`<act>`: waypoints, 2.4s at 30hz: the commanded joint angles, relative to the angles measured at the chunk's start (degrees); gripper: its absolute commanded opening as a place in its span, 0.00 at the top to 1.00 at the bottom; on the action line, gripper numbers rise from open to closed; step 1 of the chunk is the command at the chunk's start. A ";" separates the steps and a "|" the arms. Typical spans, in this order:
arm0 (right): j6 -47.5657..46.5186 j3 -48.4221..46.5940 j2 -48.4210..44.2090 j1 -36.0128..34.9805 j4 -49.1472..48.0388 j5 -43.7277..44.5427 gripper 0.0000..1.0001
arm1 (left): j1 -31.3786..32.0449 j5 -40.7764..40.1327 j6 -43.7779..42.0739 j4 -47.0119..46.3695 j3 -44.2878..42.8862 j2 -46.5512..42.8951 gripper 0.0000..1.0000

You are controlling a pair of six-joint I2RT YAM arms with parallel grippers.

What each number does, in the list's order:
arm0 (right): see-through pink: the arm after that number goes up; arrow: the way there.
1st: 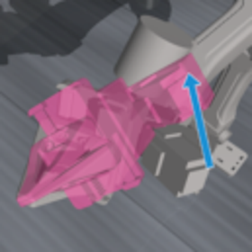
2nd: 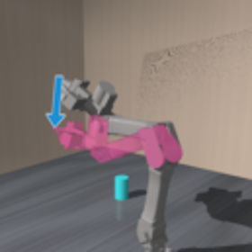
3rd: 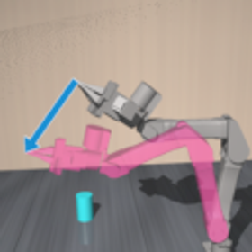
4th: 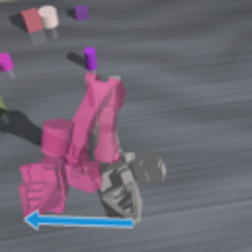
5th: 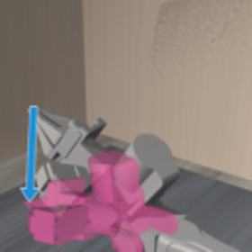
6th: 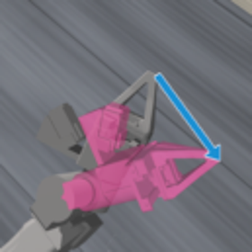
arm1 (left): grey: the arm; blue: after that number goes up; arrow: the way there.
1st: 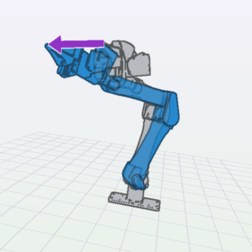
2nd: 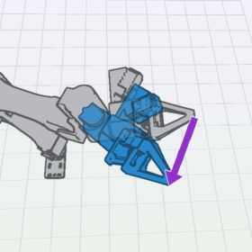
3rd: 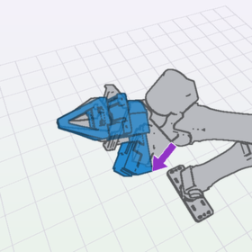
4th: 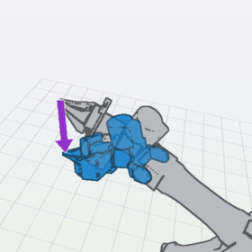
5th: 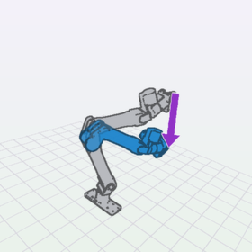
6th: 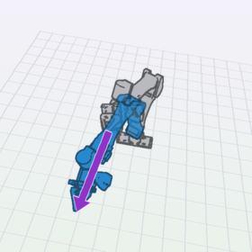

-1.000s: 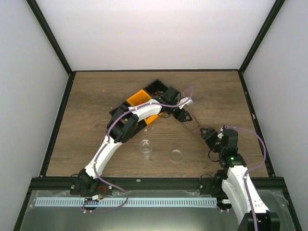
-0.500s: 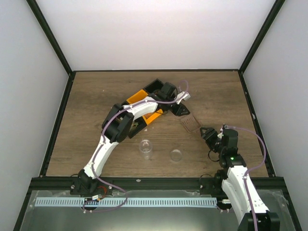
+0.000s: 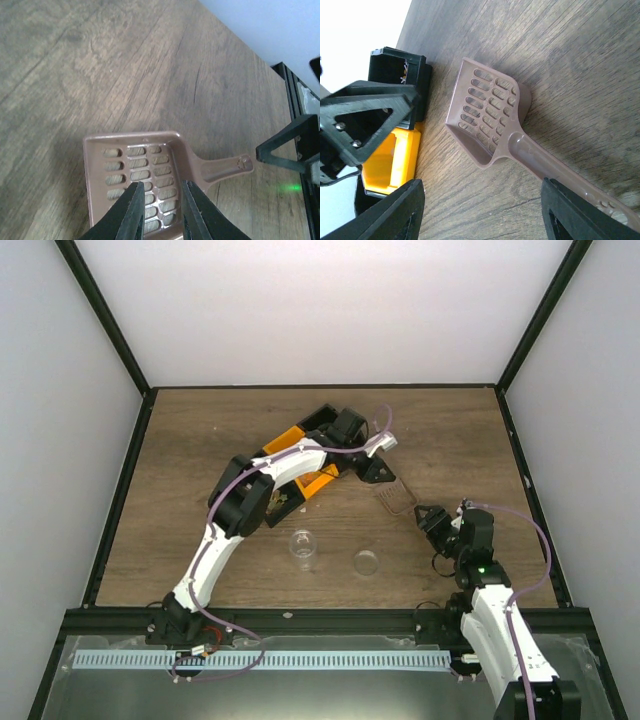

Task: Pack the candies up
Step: Pick up the spatula from the center of the board.

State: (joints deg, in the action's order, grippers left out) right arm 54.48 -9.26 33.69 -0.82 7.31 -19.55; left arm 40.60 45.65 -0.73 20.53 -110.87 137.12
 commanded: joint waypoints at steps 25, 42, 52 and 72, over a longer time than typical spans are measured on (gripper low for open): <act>-1.25 -3.22 -4.66 0.47 7.13 8.67 0.28 | 1.00 -2.07 -0.95 5.45 -4.20 10.83 0.77; -2.03 -2.38 1.49 0.64 -0.20 8.53 0.30 | 0.35 -0.55 0.05 3.25 -2.45 10.93 0.77; -9.36 -5.27 16.07 3.52 -11.27 4.02 0.11 | 0.35 -0.78 -0.80 3.15 -1.41 11.15 0.77; -17.71 -11.06 38.01 15.65 -29.93 -21.19 0.32 | 0.10 0.35 -5.35 5.10 -0.51 11.33 0.77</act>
State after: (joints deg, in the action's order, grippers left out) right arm 37.06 -18.44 69.14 12.93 -18.28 -32.08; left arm 40.91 47.83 -3.79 21.17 -113.30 146.08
